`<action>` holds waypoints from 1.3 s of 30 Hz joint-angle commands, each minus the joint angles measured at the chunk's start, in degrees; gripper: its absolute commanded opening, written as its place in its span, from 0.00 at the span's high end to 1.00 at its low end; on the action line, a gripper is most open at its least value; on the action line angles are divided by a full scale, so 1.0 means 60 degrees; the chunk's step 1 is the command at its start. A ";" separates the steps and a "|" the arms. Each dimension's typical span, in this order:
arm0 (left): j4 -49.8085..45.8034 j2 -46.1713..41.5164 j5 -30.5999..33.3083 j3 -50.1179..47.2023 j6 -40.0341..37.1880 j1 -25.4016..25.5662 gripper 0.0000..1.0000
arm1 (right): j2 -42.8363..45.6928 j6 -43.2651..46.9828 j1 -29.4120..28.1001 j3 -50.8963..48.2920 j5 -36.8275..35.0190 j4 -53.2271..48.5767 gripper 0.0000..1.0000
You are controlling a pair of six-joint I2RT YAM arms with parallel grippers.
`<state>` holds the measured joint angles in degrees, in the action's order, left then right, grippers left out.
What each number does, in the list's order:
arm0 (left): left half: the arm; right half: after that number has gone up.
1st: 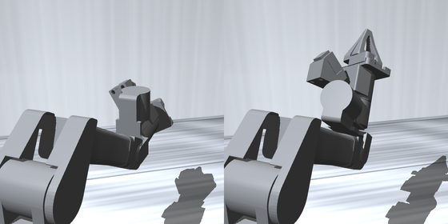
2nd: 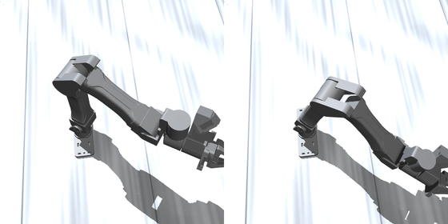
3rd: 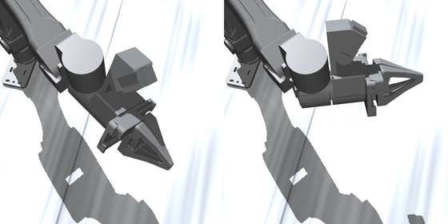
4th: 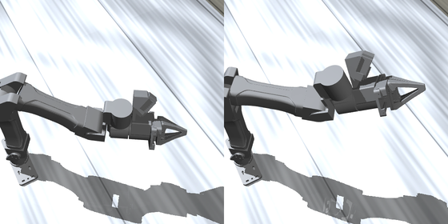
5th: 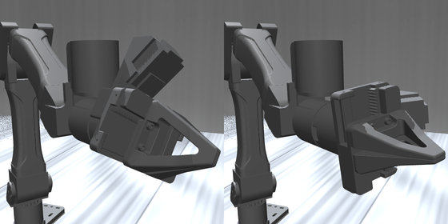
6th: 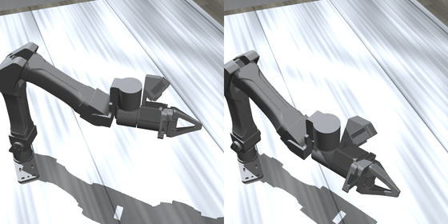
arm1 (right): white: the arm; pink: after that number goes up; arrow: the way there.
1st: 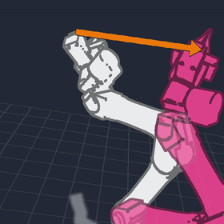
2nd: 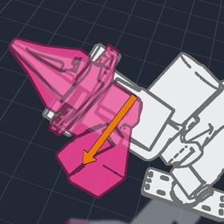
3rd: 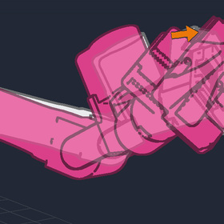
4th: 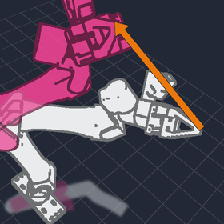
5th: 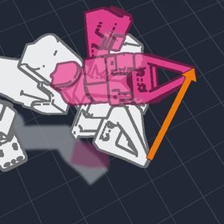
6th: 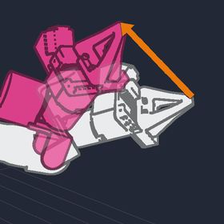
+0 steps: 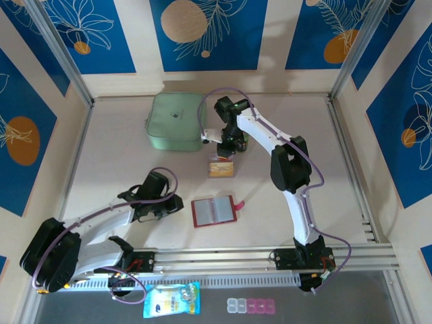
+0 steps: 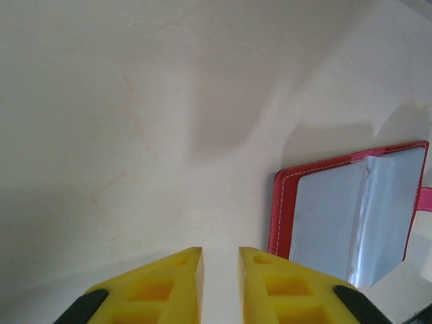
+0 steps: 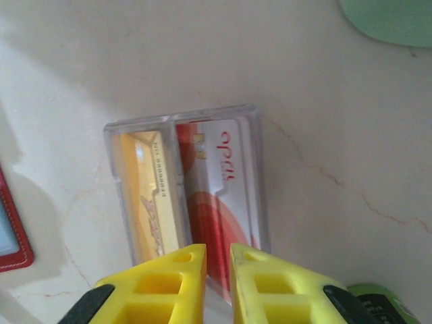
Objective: Take the credit cards out of the card holder
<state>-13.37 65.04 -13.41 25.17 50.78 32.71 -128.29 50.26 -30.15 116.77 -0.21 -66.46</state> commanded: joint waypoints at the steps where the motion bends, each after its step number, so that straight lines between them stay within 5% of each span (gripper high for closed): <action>1: -0.0343 -0.0193 0.0071 0.0162 -0.0429 -0.0220 0.74 | 0.0999 -0.0570 -0.0030 -0.0419 -0.0171 0.0618 0.78; 6: -0.0857 -0.0190 0.0530 0.0595 -0.0997 -0.0404 0.45 | 0.1990 -0.1988 -0.0059 -0.1745 -0.0453 0.1844 0.55; 9: -0.1361 -0.0148 0.0980 0.0954 -0.1466 -0.0570 0.29 | 0.2790 -0.2707 -0.0099 -0.2930 -0.0542 0.2607 0.22; 15: -0.2376 -0.0102 0.1849 0.1621 -0.2408 -0.1226 0.03 | 0.4475 -0.3995 -0.0116 -0.5344 -0.1268 0.4034 0.01; 23: -0.3426 0.0293 0.3918 0.2601 -0.3622 -0.2014 0.00 | 0.6769 -0.6502 0.0527 -0.8512 -0.2197 0.5970 0.01; 30: -0.3264 0.0858 0.5804 0.3091 -0.4806 -0.2638 0.00 | 0.8247 -0.7892 0.2263 -1.1383 -0.2223 0.8489 0.01; 34: -0.2139 0.0931 0.7089 0.2939 -0.5871 -0.2704 0.00 | 0.8538 -0.8285 0.3311 -1.2495 -0.2156 1.0029 0.01; 39: 0.1285 0.0904 0.8147 0.1443 -0.7864 -0.2783 0.01 | 0.8590 -0.8723 0.4239 -1.3673 -0.2298 1.2296 0.01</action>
<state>-18.35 70.57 29.02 38.09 12.69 16.97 -78.30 1.32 -6.46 37.32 -13.76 -4.69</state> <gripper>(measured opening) 0.995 0.991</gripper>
